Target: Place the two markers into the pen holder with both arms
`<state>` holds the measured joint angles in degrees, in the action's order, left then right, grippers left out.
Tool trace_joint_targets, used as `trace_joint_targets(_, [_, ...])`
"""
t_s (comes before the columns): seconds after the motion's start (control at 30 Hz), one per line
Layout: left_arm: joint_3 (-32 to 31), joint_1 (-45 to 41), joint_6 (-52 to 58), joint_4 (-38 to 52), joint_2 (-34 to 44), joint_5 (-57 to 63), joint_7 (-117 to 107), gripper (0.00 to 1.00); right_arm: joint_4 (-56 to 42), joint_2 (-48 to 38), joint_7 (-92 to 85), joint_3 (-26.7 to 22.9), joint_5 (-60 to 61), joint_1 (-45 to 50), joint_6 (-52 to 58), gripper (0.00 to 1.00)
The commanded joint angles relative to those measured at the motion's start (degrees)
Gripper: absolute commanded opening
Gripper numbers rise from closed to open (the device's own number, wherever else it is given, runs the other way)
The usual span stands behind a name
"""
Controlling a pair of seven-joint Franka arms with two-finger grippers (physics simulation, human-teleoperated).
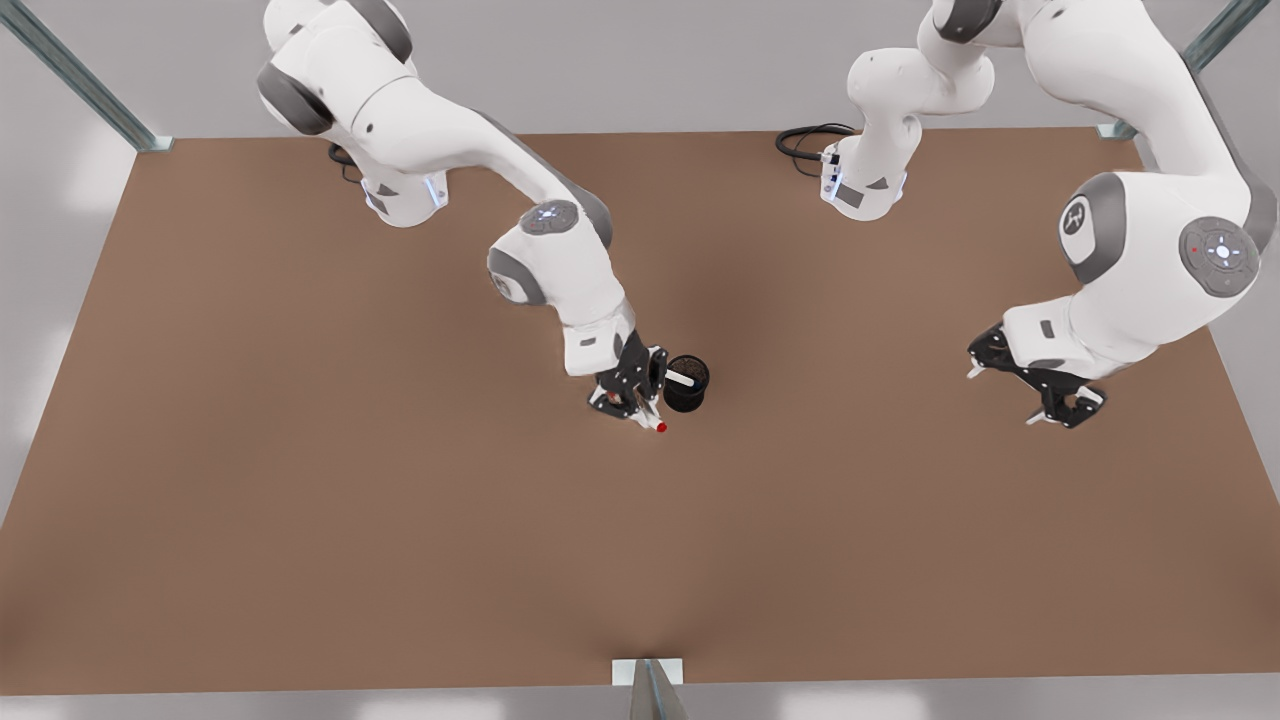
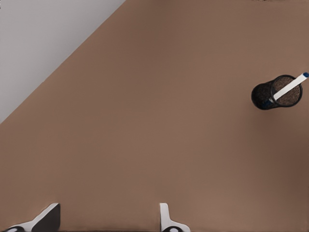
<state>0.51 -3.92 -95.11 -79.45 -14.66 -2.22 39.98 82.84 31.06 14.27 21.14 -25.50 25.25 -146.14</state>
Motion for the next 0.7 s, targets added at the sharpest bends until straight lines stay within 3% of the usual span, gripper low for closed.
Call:
trace_joint_targets(0.0, [0.01,-0.03,1.68,-0.01,-0.37,0.28,-45.78,1.00,-1.89,1.54,58.32,-0.49,-13.87,2.43,-2.92,0.22])
trace_joint_targets(0.07, [-0.07,-0.30,2.64,-0.01,-0.11,0.11,-45.96,1.00,-6.55,4.27,60.68,-2.15,-14.05,5.85,-2.22,0.22])
trace_joint_targets(0.13, [-0.07,-0.74,4.75,0.08,-0.02,0.19,-45.96,1.00,-8.83,6.03,65.97,-11.03,-14.84,14.73,-2.31,0.22])
trace_joint_targets(0.2, [-0.07,-0.82,7.30,-0.09,-0.02,0.28,-47.10,1.00,-9.01,7.70,69.39,-11.91,-18.70,16.76,-2.31,0.22])
trace_joint_targets(0.3, [-0.07,-1.44,7.22,-0.01,0.07,0.37,-47.28,1.00,-15.78,13.77,75.11,-18.06,-21.00,23.97,-2.13,0.22])
trace_joint_targets(0.67, [-0.07,-1.53,7.22,-0.27,-0.19,0.28,-47.19,1.00,-9.28,11.04,78.63,-18.24,-27.24,25.29,1.12,0.21])
